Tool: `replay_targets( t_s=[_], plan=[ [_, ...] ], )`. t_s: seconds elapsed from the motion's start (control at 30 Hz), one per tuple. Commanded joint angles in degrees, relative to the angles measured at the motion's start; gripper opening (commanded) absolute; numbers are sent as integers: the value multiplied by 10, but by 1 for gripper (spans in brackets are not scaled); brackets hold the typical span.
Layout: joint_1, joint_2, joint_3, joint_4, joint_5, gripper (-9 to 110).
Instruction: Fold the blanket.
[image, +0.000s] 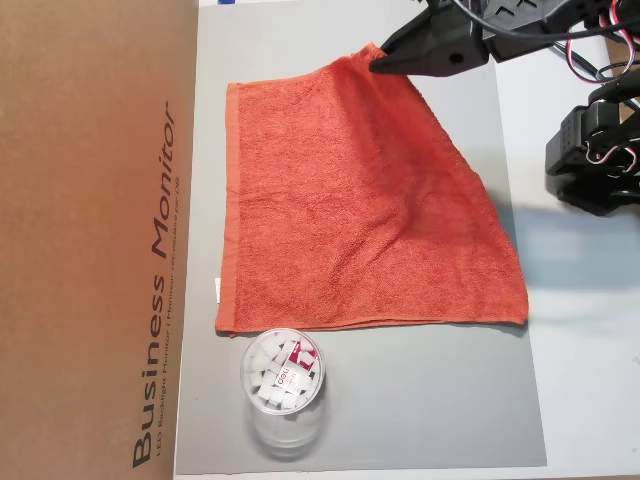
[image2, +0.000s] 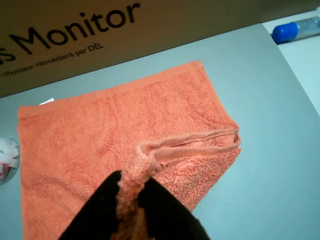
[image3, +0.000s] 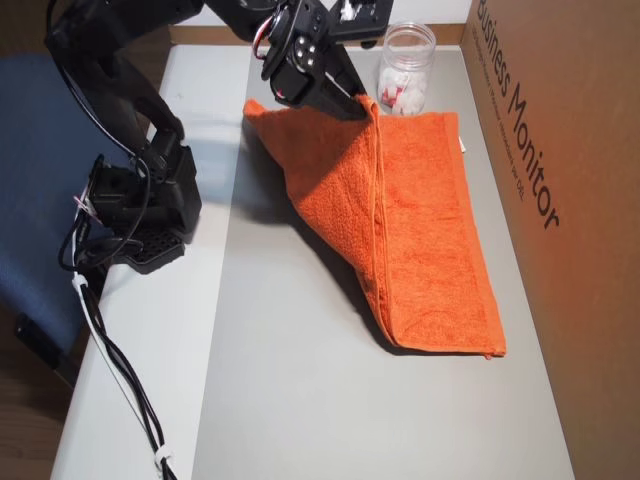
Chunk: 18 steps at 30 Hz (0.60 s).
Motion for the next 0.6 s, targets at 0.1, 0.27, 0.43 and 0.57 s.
replay_targets(
  t_s=[0.1, 0.27, 0.43, 0.57],
  plan=[
    [-35, -12, -43, -13, -33, 0],
    [-58, -42, -72, -13, -62, 0],
    [-81, -90, -127, -14, -84, 0],
    [-99, -128, -171, -14, -104, 0]
  ],
)
